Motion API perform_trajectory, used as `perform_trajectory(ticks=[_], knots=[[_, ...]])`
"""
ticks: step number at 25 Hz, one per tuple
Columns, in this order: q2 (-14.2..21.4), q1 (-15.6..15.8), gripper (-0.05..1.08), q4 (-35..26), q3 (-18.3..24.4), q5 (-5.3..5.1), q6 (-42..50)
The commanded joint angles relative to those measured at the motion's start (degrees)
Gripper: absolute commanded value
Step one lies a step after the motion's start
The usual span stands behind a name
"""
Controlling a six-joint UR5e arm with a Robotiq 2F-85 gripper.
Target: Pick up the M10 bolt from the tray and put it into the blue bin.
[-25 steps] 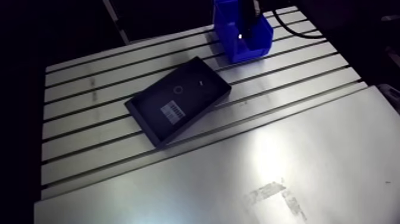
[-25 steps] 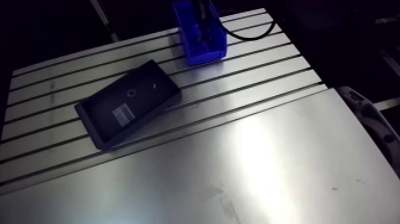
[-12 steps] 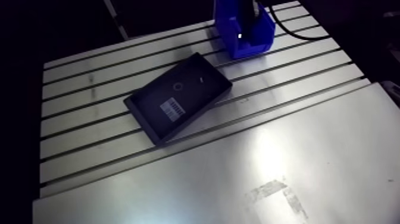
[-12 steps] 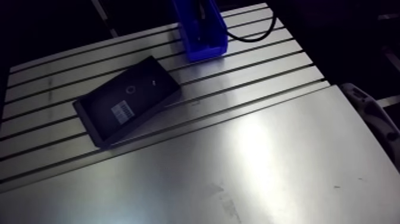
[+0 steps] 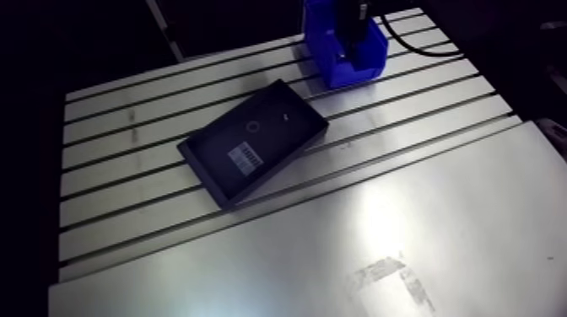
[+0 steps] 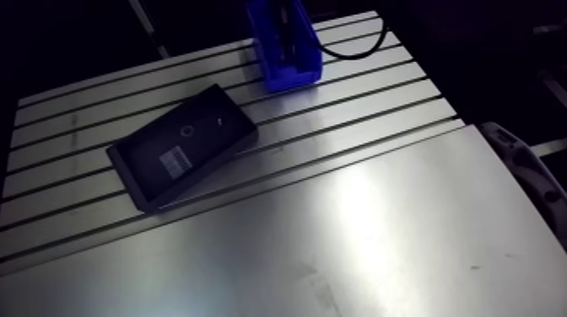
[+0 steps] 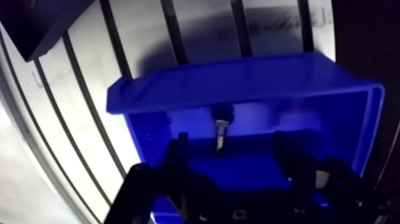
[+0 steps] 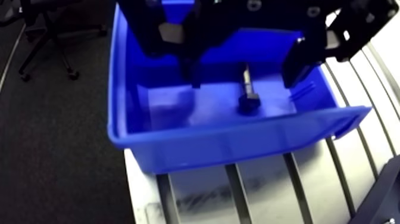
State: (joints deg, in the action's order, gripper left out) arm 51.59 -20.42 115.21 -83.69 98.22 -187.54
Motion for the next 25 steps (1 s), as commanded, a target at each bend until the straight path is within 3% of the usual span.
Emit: perform_trajectory(ticks=[1,6,12,16,20,23,25], knots=[[4.4,0.4,0.01,-4.2,0.5,-1.49,-0.1],[8.6,0.5,0.01,-7.8,2.0,-1.41,0.4],[12.3,1.9,0.01,-16.0,7.7,-1.05,8.4],[12.8,3.0,0.01,-21.4,12.5,-0.97,22.9],[12.8,4.0,0.01,-23.4,16.7,-1.23,46.9],[13.2,4.1,0.01,-24.2,18.3,-2.81,61.0],[14.4,4.2,0.01,-24.2,17.6,-3.16,67.4]])
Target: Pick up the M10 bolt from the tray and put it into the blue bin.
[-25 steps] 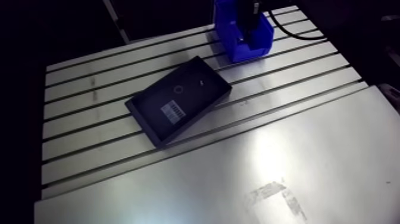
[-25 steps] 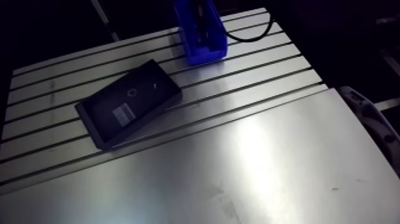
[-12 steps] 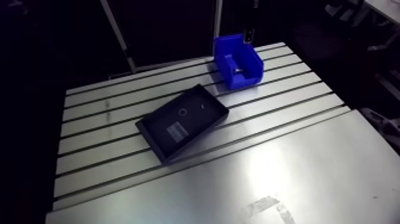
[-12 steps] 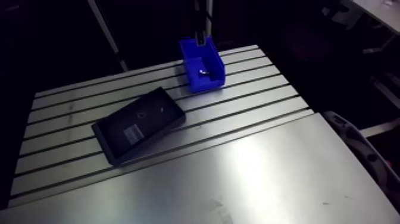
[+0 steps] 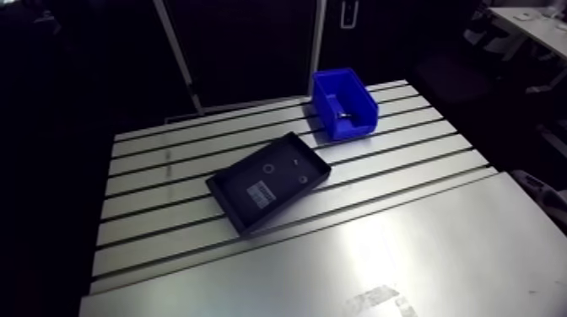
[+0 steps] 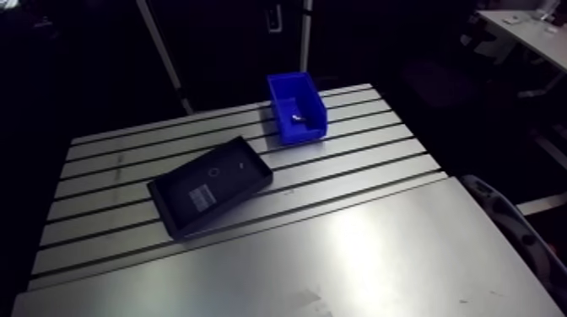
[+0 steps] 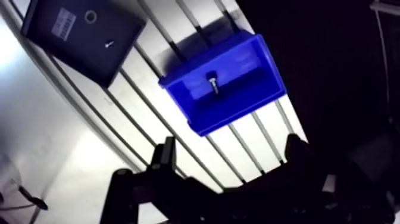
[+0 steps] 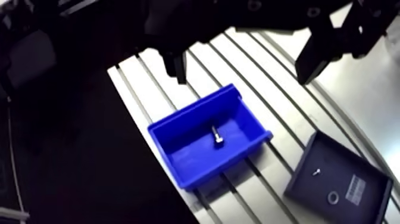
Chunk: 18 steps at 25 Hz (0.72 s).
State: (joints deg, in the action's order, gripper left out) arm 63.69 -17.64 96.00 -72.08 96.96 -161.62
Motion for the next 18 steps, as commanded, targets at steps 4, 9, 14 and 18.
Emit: perform_trajectory(ticks=[4,9,14,18], knots=[[5.1,1.5,0.01,-6.7,4.8,-4.89,51.1],[8.7,3.1,0.01,-11.2,2.9,-6.47,59.4],[13.0,3.7,0.01,-17.4,2.6,-7.00,61.5],[14.6,3.8,0.01,-17.4,2.0,-7.00,61.5]])
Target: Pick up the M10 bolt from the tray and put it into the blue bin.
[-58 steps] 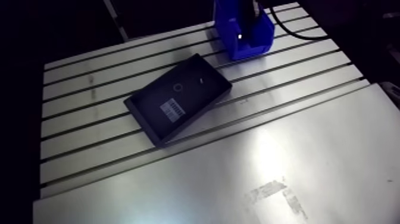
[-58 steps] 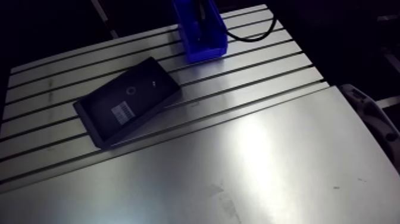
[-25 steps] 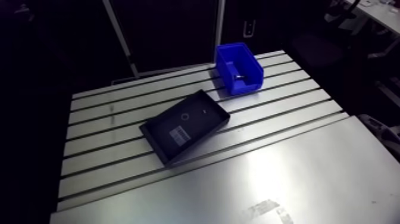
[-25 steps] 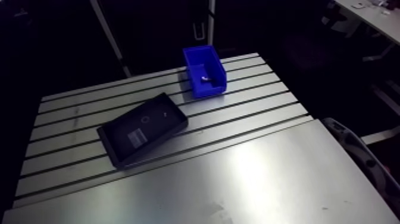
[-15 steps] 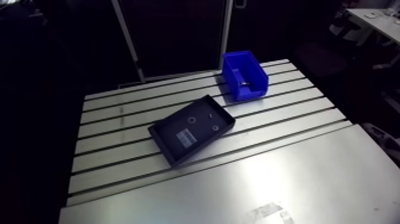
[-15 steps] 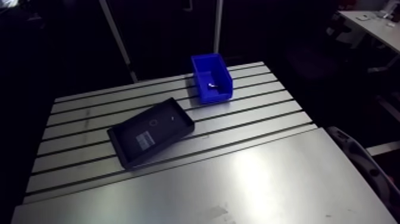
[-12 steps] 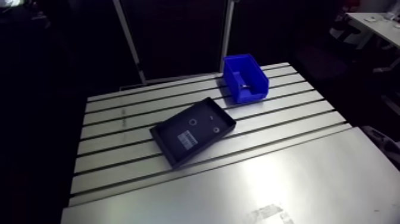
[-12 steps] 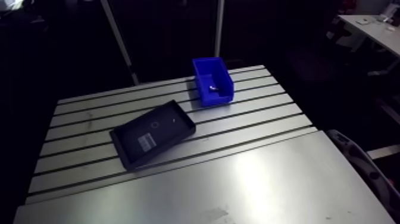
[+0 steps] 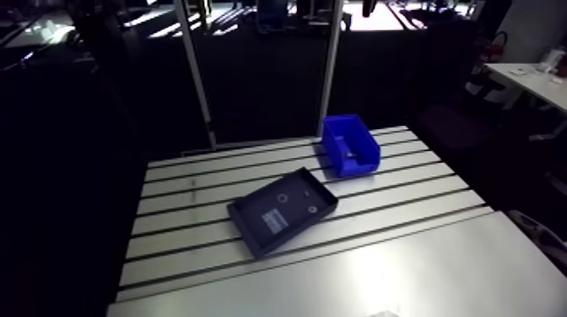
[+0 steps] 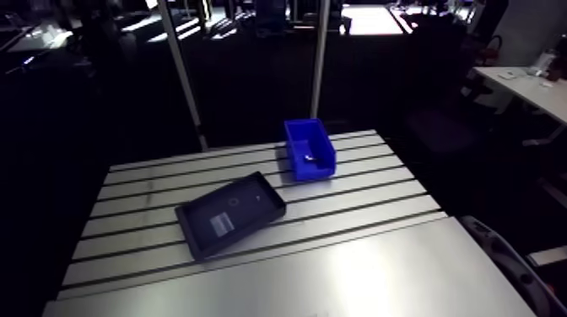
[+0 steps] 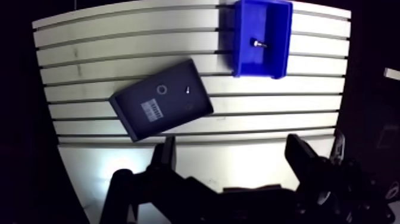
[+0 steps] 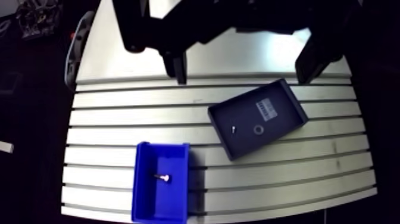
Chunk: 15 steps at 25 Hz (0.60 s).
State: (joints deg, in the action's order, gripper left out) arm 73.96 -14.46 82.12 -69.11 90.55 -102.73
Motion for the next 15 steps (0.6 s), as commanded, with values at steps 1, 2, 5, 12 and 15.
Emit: perform_trajectory(ticks=[1,2,5,12,15], knots=[[4.5,0.6,0.01,-3.6,-1.1,-0.59,2.7],[4.8,0.7,0.01,-3.6,-1.2,-0.59,2.7],[5.4,0.7,0.01,-3.3,-2.9,-0.68,2.6],[6.2,0.7,0.01,-2.8,-3.8,-0.33,2.6],[6.4,0.7,0.01,-2.6,-4.3,-0.33,2.5]])
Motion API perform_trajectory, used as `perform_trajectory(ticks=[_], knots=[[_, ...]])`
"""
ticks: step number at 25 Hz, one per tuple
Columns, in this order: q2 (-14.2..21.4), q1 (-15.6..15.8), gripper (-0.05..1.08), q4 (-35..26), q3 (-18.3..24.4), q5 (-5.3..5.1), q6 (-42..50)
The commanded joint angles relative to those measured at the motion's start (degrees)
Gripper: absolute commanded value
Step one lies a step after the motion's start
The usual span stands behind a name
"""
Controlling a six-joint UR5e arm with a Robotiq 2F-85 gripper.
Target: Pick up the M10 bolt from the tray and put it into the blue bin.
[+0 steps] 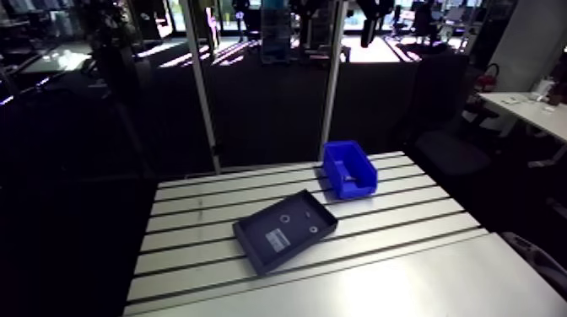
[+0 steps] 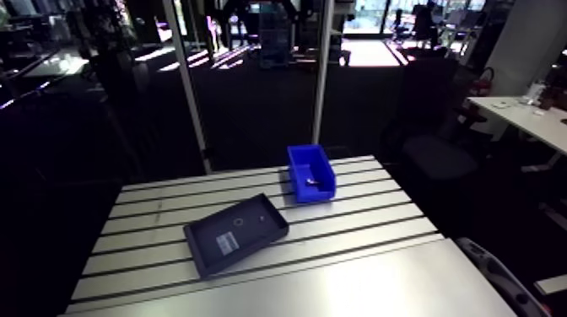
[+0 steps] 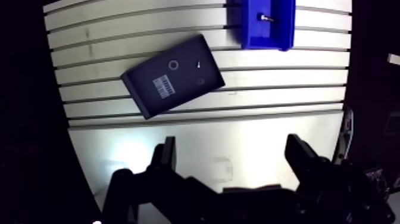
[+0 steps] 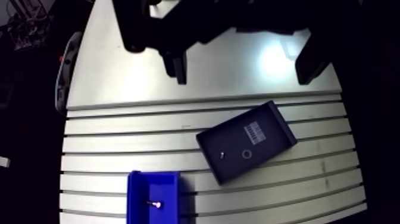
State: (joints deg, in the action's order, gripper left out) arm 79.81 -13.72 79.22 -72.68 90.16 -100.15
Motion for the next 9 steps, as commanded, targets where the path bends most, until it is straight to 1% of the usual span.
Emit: perform_trajectory(ticks=[1,9], knots=[[0.6,0.0,0.01,0.5,-0.8,0.06,-0.1],[0.4,0.1,0.01,1.4,-1.8,0.15,0.0]])
